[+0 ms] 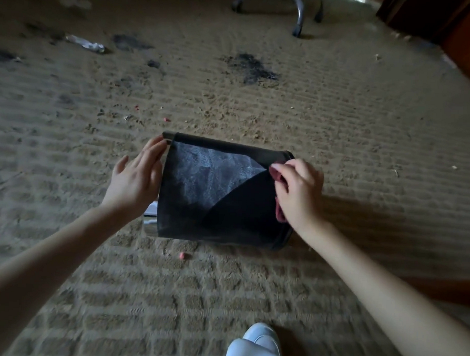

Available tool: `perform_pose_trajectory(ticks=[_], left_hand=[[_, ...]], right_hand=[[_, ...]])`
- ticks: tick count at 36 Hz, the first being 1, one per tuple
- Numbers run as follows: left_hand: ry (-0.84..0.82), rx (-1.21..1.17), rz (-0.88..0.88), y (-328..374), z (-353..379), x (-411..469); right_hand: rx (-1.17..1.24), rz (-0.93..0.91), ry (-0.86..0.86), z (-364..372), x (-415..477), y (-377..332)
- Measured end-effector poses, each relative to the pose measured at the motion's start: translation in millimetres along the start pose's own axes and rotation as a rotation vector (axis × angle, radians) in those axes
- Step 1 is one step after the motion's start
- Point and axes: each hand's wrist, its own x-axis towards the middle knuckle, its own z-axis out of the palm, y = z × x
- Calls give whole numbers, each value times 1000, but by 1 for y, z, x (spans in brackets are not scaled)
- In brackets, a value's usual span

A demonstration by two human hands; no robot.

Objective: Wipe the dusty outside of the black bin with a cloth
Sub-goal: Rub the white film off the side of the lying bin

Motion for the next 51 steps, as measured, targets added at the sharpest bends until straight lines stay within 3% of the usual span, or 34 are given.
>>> perform_pose_trajectory(ticks=[6,12,15,17,20,23,25,32,38,45,48,51], left_hand=[[15,1,4,-2,2,-1],[15,25,10,-2,2,2],[34,22,18,-2,3,2],[45,10,13,-3,4,1],[45,6,22,-3,4,0],[35,-5,16,-2,3,0],[30,-8,9,-1,3,0],[34,-8,7,-2,4,-4],[35,18,13,-3,4,0],[29,-18,22,-4,4,-2],[38,-24,20,-4,5,-2],[30,-18,18,-5,5,-2]], right_hand=[[81,-89,-32,12,-29,-43],[124,-396,-186,29,-60,-86],[163,-461,-211,24,-58,-79],[166,-420,-138,12,-42,-64],[101,-197,-9,-7,-4,-23],[-18,39,-20,-11,21,12],[-47,81,-50,-4,19,11],[113,-157,-77,17,-27,-60],[155,-463,-268,38,-68,-108],[105,-215,-38,4,-18,-49],[-1,-39,-39,-6,11,-10],[-64,23,-62,1,16,-5]])
